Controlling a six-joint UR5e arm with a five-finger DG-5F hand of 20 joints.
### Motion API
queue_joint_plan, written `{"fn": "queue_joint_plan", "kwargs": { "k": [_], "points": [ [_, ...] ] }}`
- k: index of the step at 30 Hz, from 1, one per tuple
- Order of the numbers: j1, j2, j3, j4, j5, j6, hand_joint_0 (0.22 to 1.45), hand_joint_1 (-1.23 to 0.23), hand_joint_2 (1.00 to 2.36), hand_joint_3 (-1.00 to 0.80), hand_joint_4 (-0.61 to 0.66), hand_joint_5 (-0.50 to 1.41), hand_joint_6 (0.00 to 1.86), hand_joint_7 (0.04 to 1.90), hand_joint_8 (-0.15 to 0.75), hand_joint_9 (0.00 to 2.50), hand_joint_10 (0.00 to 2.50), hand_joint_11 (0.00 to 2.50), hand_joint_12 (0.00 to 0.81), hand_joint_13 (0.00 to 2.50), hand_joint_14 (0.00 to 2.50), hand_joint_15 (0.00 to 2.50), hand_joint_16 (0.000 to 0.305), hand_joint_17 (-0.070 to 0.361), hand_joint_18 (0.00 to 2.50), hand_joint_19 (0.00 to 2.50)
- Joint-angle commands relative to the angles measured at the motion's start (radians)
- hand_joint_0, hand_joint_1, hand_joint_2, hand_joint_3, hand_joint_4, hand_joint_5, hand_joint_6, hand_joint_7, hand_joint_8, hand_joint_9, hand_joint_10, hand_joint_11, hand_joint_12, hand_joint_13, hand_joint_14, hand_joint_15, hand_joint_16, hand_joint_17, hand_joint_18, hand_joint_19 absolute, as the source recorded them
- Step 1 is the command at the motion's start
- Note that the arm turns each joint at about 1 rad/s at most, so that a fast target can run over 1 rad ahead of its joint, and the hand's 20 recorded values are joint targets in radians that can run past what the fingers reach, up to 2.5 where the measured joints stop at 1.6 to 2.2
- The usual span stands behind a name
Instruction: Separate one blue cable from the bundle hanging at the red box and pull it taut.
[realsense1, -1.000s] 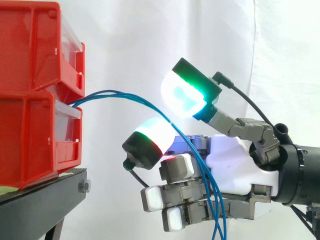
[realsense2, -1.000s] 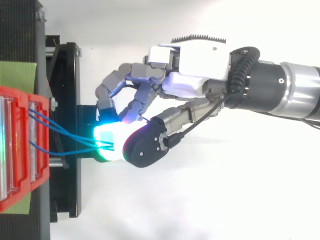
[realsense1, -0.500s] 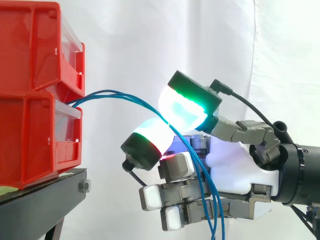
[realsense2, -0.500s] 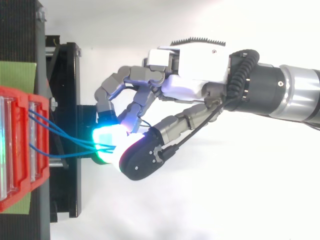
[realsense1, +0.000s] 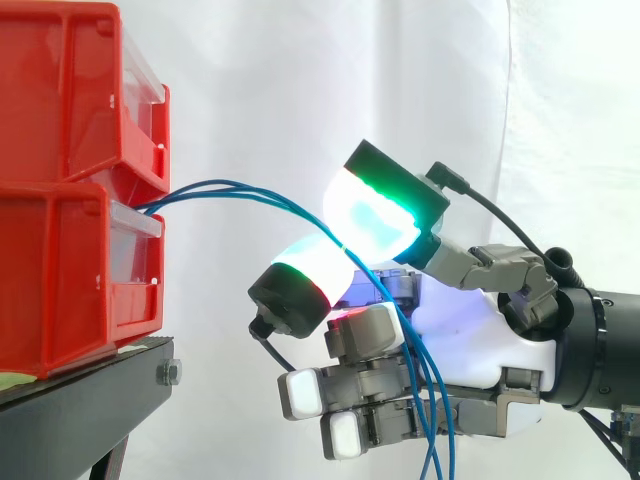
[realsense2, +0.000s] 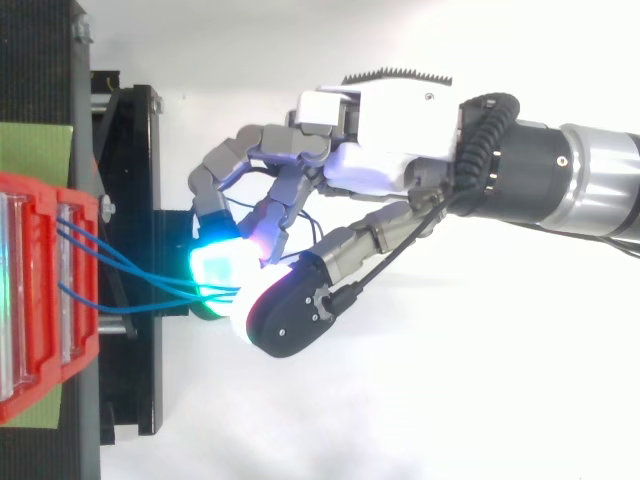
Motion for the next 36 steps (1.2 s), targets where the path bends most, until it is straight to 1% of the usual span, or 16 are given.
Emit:
{"fn": "queue_joint_plan", "kwargs": {
  "k": [1,2,6,12,14,15,16,18,20,22,23,26,28,32,34,36],
  "points": [
    [-0.007,0.0,0.0,-0.003,-0.007,0.001,0.68,-0.99,1.0,-0.5,0.01,-0.11,0.94,1.24,0.349,1.25,0.02,1.01,0.332,0.94,0.02,0.57,0.039,0.087,0.8,0.67],
    [-0.013,0.002,0.0,-0.003,-0.015,0.003,0.66,-0.99,1.0,-0.5,0.02,-0.11,0.94,1.21,0.353,1.26,0.02,1.0,0.332,0.94,0.02,0.57,0.039,0.087,0.8,0.68],
    [-0.021,0.0,0.0,-0.005,-0.024,0.003,0.61,-1.01,1.0,-0.5,0.04,-0.1,0.94,1.19,0.353,1.26,0.02,0.98,0.334,0.94,0.02,0.57,0.039,0.088,0.8,0.68],
    [-0.022,0.0,0.0,-0.003,-0.024,0.003,0.55,-1.03,1.0,-0.5,0.04,-0.1,0.93,1.16,0.364,1.27,0.02,0.97,0.341,0.94,0.02,0.57,0.041,0.093,0.81,0.67],
    [-0.022,0.0,0.0,-0.003,-0.024,0.003,0.48,-0.99,1.0,-0.5,0.05,-0.1,0.92,1.15,0.375,1.28,0.02,0.95,0.361,0.95,0.02,0.55,0.045,0.101,0.84,0.67],
    [-0.022,0.0,0.0,-0.003,-0.024,0.003,0.48,-0.99,1.0,-0.5,0.05,-0.1,0.92,1.14,0.373,1.28,0.02,0.95,0.364,0.95,0.02,0.56,0.045,0.102,0.84,0.67],
    [-0.022,0.0,0.0,-0.002,-0.024,0.003,0.46,-0.93,1.0,-0.5,0.06,-0.1,0.92,1.11,0.38,1.28,0.02,0.94,0.37,0.96,0.02,0.55,0.047,0.106,0.85,0.66],
    [-0.022,0.0,0.0,0.0,-0.024,0.003,0.5,-0.73,1.0,-0.5,0.07,-0.11,0.91,1.1,0.375,1.33,0.02,0.96,0.364,1.01,0.02,0.58,0.046,0.104,0.88,0.68],
    [-0.022,0.0,0.0,0.0,-0.024,0.003,0.53,-0.71,1.0,-0.5,0.07,-0.13,0.91,1.09,0.369,1.34,0.02,1.02,0.358,1.03,0.02,0.62,0.045,0.101,0.87,0.68],
    [-0.024,0.0,0.0,0.001,-0.024,0.003,0.54,-0.73,1.0,-0.5,0.07,-0.14,0.92,1.08,0.358,1.33,0.02,1.12,0.359,1.04,0.02,0.66,0.044,0.1,0.87,0.68],
    [-0.025,0.0,0.0,0.003,-0.024,0.003,0.55,-0.75,1.0,-0.5,0.08,-0.15,0.93,1.06,0.346,1.36,0.01,1.3,0.363,1.08,0.02,0.74,0.044,0.1,0.87,0.69],
    [-0.025,0.0,0.0,0.001,-0.024,0.003,0.56,-0.76,1.0,-0.5,0.09,-0.16,0.94,1.01,0.321,1.35,0.0,1.43,0.365,1.13,0.02,0.87,0.045,0.101,0.87,0.7],
    [-0.025,0.0,0.0,0.001,-0.024,0.003,0.56,-0.78,1.0,-0.5,0.09,-0.16,0.94,1.0,0.318,1.33,0.0,1.46,0.362,1.15,0.02,0.93,0.045,0.1,0.87,0.7],
    [-0.025,0.0,0.0,0.001,-0.024,0.001,0.59,-0.79,1.0,-0.5,0.09,-0.17,0.95,0.97,0.309,1.28,0.11,1.42,0.35,1.21,0.02,1.09,0.044,0.098,0.87,0.71],
    [-0.025,0.0,0.0,0.001,-0.024,0.003,0.62,-0.72,1.0,-0.5,0.09,-0.17,0.94,0.96,0.306,1.28,0.12,1.42,0.341,1.22,0.02,1.13,0.043,0.097,0.87,0.73],
    [-0.025,0.0,0.0,-0.003,-0.024,0.003,0.65,-0.7,1.0,-0.5,0.08,-0.17,0.94,0.98,0.303,1.28,0.16,1.42,0.338,1.24,0.02,1.14,0.043,0.097,0.87,0.73]
  ]
}}
